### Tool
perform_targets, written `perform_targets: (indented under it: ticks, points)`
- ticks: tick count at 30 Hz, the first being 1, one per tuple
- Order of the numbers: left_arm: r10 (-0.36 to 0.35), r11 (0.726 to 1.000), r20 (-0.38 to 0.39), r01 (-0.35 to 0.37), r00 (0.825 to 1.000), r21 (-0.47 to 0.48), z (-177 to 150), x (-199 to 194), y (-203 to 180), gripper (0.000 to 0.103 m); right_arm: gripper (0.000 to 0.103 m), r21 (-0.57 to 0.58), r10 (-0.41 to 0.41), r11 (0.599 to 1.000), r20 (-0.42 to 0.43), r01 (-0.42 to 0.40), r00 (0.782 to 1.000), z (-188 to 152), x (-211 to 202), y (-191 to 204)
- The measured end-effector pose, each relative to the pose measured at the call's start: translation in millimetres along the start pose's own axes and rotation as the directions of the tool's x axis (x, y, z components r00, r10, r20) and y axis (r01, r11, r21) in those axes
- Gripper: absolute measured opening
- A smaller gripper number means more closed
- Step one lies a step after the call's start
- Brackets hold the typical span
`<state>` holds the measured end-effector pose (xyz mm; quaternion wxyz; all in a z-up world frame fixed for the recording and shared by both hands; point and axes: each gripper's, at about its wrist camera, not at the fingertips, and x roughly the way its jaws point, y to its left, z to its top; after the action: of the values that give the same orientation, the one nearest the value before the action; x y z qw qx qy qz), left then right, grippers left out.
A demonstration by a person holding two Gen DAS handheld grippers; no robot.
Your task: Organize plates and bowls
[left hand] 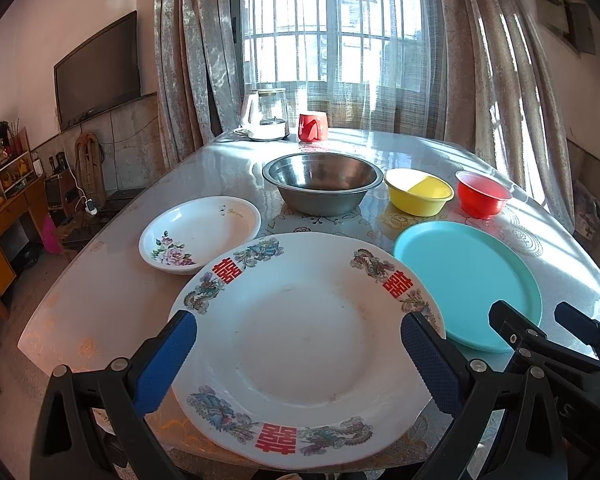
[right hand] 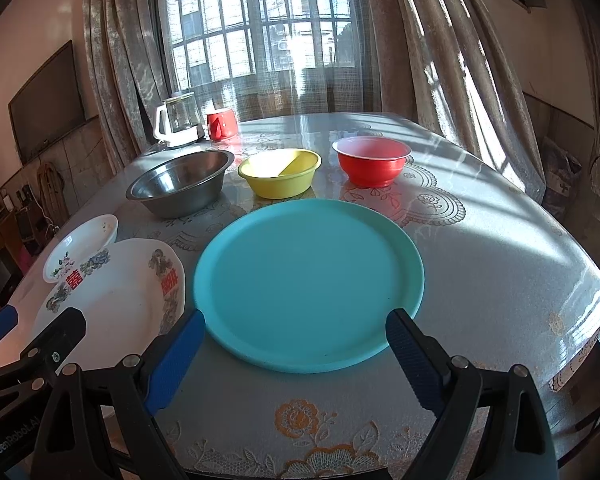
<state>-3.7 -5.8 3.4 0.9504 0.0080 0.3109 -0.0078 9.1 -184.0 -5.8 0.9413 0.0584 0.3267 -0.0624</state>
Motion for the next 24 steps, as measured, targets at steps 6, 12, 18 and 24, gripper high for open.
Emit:
perform_targets:
  ticks: [6,12,18,24]
  points:
    - [-0.002,1.0,-0.004,0.002,1.0,0.003,-0.2,2.5,-2.0,0.103,0.094,0.004,0.001,1.0,0.001,-0.001,1.0,0.4,0.5,-1.4]
    - [-0.008,1.0,-0.01,0.008,1.0,0.013,-0.3,5.6,-5.3,0.103,0.094,0.013,0.001,1.0,-0.003,-0.001,1.0,1.1,2.9,-4.3]
    - [-0.025,0.999,-0.029,0.026,0.999,0.024,-1.0,10.5,-9.3,0.103,0.094,0.027,0.005,1.0,-0.013,-0.004,1.0,0.1,7.9,-8.1]
    - [-0.108,0.993,-0.074,0.111,0.991,0.033,1.1,17.7,-13.7,0.103,0.094,0.043,0.021,0.999,-0.021,-0.02,1.0,-0.2,11.3,-14.3]
